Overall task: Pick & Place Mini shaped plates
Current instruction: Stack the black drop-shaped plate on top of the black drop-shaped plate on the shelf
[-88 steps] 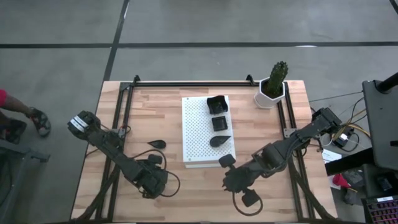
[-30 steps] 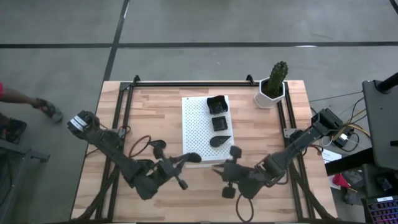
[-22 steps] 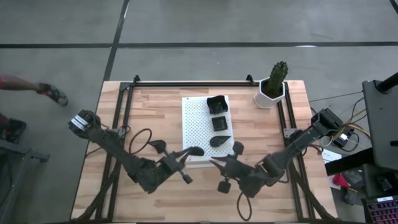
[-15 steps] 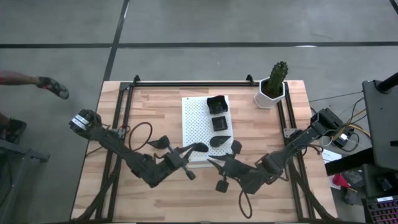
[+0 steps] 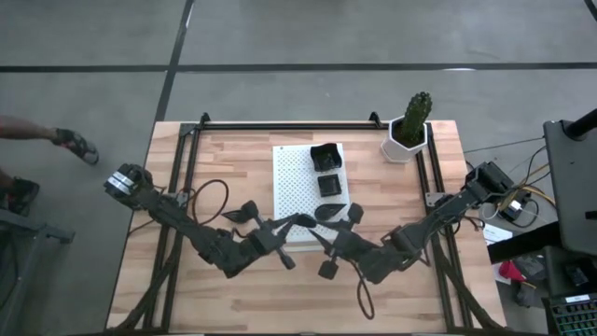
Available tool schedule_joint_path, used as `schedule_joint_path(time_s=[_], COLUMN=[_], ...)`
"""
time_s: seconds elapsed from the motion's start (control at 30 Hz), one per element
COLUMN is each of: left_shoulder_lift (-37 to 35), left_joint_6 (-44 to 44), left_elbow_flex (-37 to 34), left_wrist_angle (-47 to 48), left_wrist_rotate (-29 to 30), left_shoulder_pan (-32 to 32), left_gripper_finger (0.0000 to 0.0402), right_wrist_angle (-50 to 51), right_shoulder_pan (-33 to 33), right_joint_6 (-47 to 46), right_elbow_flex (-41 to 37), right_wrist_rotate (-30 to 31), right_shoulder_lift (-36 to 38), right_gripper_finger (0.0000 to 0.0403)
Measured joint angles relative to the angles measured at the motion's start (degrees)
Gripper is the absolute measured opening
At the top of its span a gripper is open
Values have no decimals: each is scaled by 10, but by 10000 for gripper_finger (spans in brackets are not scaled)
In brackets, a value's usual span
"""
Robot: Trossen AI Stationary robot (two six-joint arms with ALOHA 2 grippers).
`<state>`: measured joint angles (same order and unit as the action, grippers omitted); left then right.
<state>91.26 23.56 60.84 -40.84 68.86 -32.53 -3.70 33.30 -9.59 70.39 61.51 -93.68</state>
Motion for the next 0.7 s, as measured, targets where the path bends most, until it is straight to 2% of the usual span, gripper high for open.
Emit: schedule_joint_path(time_s=[0.33,0.7], left_shoulder_lift=[0,0], left_joint_6=[90,94], left_elbow_flex=[0,0], left_wrist_angle=[-56,-59], left_wrist_rotate=[-7,-14], left_shoulder_pan=[4,4], left_gripper_finger=[0,0], right_wrist_angle=[-33,-48], right_shoulder_pan=[-7,-9], right_joint_6=[25,64], right_elbow_flex=[0,0], right_wrist_rotate=[1,9], right_shoulder_lift=[3,3], right_gripper_finger=[80,38])
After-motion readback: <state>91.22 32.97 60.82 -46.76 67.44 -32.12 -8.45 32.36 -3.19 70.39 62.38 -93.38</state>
